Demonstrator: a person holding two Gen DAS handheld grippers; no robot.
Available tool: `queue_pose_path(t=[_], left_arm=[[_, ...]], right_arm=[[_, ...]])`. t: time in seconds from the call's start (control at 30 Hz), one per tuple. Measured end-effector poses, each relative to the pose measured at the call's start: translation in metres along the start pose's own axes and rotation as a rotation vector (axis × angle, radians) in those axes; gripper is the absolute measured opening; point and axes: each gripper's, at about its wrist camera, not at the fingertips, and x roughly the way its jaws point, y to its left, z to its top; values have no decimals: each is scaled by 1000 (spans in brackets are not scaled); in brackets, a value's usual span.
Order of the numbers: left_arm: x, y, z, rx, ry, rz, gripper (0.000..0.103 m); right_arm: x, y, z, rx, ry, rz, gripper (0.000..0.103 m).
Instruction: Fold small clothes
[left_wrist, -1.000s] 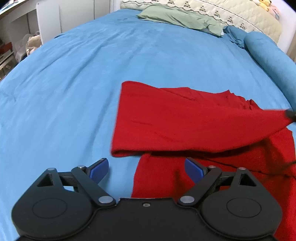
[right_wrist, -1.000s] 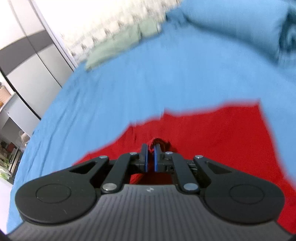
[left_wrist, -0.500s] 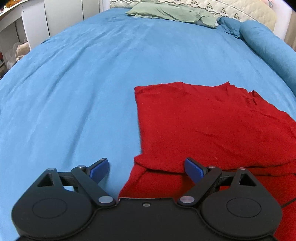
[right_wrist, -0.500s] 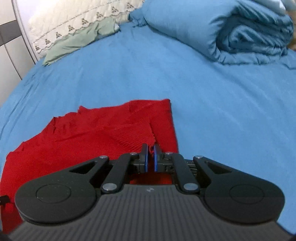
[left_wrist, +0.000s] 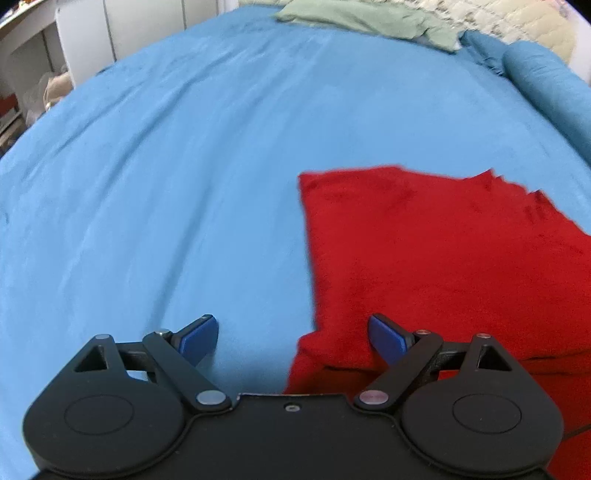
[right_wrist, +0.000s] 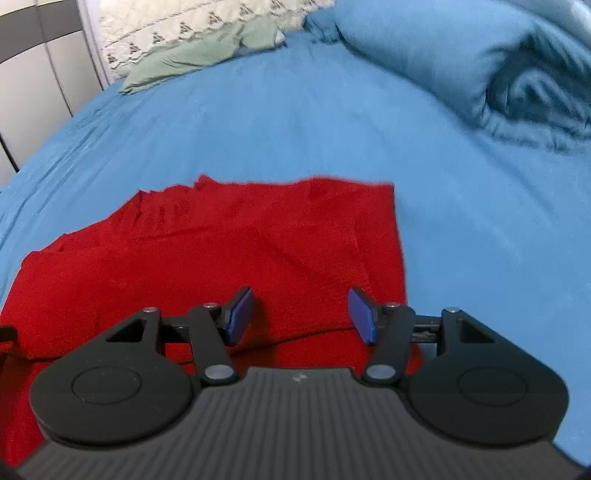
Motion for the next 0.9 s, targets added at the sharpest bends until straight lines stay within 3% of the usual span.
queue_pose_path(t=[0.1, 0.17, 0.3, 0.37, 0.4, 0.63, 0.73, 0.9], left_arm=[[3, 6, -4, 8, -11, -5, 94], [1, 7, -3, 26, -6, 15, 94], [-17, 21, -2, -13, -22, 35, 94], [-38, 26, -2, -8, -66, 102, 93], [-53, 28, -4, -3, -97, 129, 93], [-177, 48, -22, -72, -297, 121, 93], [-240, 53, -34, -110, -359, 123, 95], [-340, 54, -68, -133, -396, 165, 96]], right_arm=[[3, -11, -3, 36, -13, -13, 71], [-2, -14, -4, 36, -12, -65, 71], [-31, -27, 3, 72, -44, -57, 73], [-53, -26, 7, 53, -77, -55, 74], [-65, -27, 9, 51, -92, -42, 74], [-182, -29, 22, 17, -247, 44, 82], [-245, -32, 26, 12, -290, 86, 83], [-350, -39, 16, -23, -297, 151, 87]])
